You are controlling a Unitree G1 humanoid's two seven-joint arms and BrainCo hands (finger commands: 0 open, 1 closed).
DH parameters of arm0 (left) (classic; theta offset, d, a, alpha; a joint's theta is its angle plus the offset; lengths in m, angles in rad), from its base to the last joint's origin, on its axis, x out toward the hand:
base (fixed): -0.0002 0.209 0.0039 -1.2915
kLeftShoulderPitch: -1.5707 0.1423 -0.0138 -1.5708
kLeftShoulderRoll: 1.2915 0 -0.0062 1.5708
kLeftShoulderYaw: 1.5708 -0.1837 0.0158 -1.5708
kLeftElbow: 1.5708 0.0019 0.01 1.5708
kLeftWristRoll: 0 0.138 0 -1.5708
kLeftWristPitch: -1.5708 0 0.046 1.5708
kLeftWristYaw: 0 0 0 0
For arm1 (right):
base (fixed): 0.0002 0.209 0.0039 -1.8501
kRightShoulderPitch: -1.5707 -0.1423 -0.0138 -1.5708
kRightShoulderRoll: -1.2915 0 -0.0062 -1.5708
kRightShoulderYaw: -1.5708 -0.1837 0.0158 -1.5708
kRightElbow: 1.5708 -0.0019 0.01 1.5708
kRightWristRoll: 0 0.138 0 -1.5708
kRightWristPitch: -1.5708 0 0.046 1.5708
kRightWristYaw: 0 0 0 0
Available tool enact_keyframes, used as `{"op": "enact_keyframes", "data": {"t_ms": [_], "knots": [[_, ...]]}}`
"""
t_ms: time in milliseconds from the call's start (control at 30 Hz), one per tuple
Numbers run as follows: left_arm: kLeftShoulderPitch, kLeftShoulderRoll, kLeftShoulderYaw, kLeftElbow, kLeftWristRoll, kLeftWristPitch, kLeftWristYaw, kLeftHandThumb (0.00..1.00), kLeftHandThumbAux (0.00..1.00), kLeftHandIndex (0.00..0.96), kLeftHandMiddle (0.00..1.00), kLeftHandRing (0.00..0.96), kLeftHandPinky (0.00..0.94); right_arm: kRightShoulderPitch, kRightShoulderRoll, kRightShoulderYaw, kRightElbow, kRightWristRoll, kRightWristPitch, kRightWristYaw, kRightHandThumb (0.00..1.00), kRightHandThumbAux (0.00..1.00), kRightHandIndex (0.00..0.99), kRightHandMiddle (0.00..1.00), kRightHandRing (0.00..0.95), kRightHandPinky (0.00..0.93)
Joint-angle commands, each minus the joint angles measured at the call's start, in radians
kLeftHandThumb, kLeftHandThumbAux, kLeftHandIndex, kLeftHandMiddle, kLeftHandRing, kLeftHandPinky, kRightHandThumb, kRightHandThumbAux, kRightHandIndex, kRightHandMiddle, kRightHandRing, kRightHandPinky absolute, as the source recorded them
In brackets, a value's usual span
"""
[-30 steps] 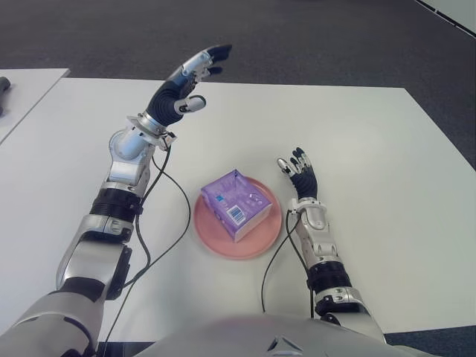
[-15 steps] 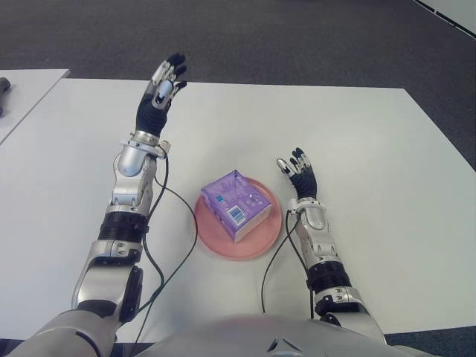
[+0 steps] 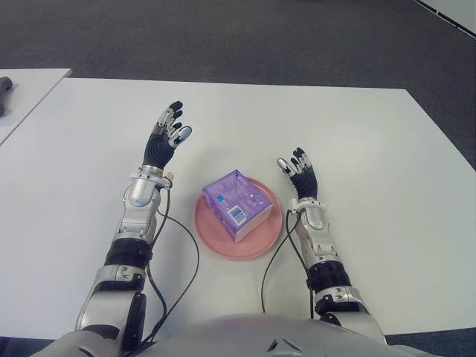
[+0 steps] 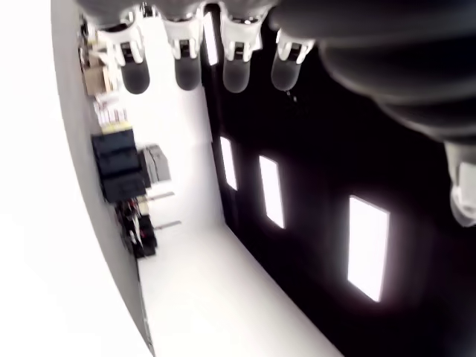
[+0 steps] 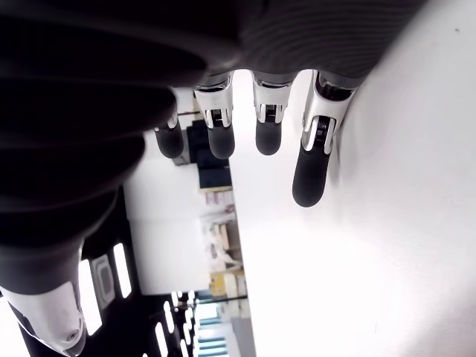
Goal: Put the tissue paper into the plate.
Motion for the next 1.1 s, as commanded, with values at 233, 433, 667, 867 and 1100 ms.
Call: {"op": "enact_keyframes", "data": {"t_ms": [233,433,667,867,1100], "knots": [[0.154,-0.019,-0.027,0.008,0.129,-0.053,0.110,0.000,0.457,0.000,0.000,0.000,0.000,0.048,0.020,-0.003,0.064,0.000,0.050,-0.006,0.204,0.660,0.000,0.000,0.000,0.009],[0.187,-0.037,-0.036,-0.002,0.192,-0.023,0.196,0.000,0.452,0.000,0.000,0.000,0.000,0.049,0.018,-0.005,0.063,0.001,0.050,-0.003,0.204,0.660,0.000,0.000,0.000,0.009],[0.201,-0.059,-0.043,0.077,0.205,-0.065,0.255,0.000,0.459,0.000,0.000,0.000,0.000,0.049,0.013,-0.008,0.060,0.004,0.052,0.001,0.204,0.660,0.000,0.000,0.000,0.009],[0.190,-0.076,-0.045,0.148,0.212,-0.110,0.296,0.000,0.464,0.000,0.000,0.000,0.000,0.049,0.011,-0.010,0.060,0.005,0.053,0.003,0.204,0.660,0.000,0.000,0.000,0.009],[0.178,-0.076,-0.049,0.224,0.219,-0.180,0.326,0.000,0.470,0.000,0.000,0.000,0.000,0.048,0.009,-0.013,0.062,0.005,0.053,0.006,0.204,0.660,0.000,0.000,0.000,0.009]]}}
